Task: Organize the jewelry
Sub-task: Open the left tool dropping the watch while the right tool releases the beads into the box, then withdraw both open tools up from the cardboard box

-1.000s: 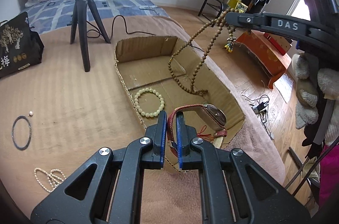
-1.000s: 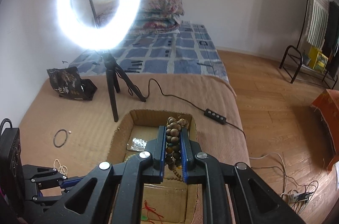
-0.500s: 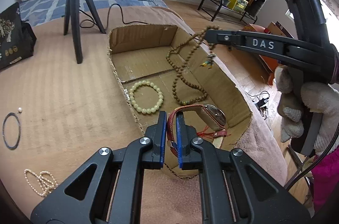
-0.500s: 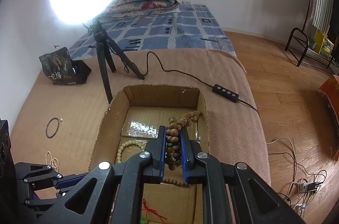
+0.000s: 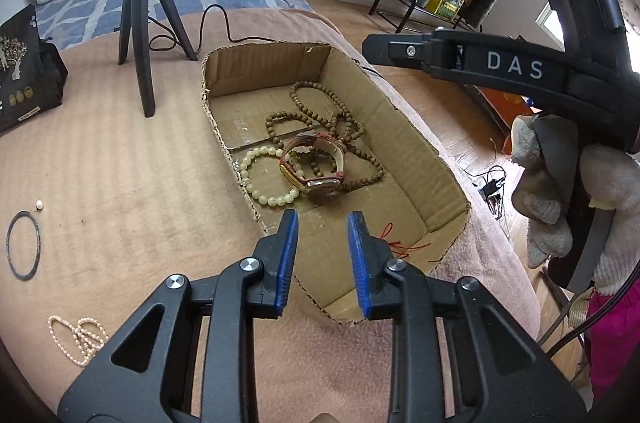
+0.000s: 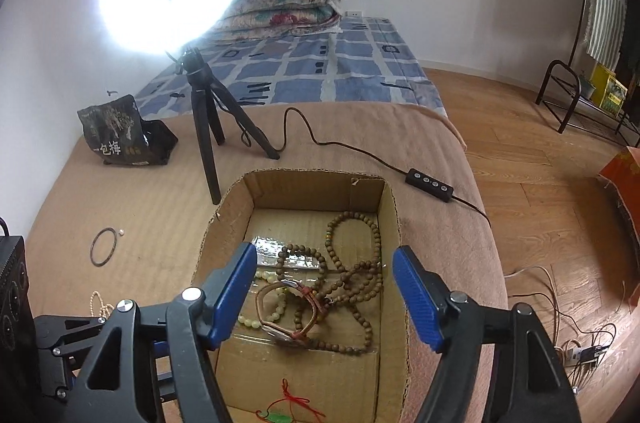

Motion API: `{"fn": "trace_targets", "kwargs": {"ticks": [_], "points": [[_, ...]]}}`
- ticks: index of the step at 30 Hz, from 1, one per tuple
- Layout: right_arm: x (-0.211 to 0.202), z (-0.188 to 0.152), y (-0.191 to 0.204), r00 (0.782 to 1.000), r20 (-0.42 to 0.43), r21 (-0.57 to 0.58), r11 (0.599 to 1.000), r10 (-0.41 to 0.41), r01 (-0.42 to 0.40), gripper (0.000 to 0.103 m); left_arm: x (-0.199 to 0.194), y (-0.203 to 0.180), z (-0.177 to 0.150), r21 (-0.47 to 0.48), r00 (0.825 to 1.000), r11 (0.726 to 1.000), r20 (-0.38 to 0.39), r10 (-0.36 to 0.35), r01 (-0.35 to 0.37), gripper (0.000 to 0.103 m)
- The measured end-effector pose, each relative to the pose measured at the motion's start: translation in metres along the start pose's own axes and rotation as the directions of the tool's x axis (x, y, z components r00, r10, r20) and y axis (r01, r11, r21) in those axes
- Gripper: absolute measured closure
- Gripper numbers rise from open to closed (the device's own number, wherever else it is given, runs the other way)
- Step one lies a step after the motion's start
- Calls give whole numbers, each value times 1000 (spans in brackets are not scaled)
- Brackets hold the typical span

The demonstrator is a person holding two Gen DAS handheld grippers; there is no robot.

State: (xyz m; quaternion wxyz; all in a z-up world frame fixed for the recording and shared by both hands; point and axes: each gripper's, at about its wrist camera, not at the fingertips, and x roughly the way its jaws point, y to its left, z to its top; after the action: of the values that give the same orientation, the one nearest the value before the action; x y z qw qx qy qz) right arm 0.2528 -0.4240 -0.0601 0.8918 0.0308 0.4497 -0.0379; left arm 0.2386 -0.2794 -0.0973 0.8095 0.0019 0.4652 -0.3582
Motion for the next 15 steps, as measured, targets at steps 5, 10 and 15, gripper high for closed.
{"fn": "trace_targets", "kwargs": {"ticks": [5,10,15], "points": [[-7,1,3,1000,10,7,1000,-1,1,30,-8,0,-2,2,1000,1000,13,9,-9,78],[-17,0,8,1000,20,6,1000,-9,9,28,-20,2,-3,-1,999,1000,33,15,-15,78],[-27,0,10,999,31,11,1000,-19,19,27,-32,1,-5,4,999,1000,48,22,-22,78]]}}
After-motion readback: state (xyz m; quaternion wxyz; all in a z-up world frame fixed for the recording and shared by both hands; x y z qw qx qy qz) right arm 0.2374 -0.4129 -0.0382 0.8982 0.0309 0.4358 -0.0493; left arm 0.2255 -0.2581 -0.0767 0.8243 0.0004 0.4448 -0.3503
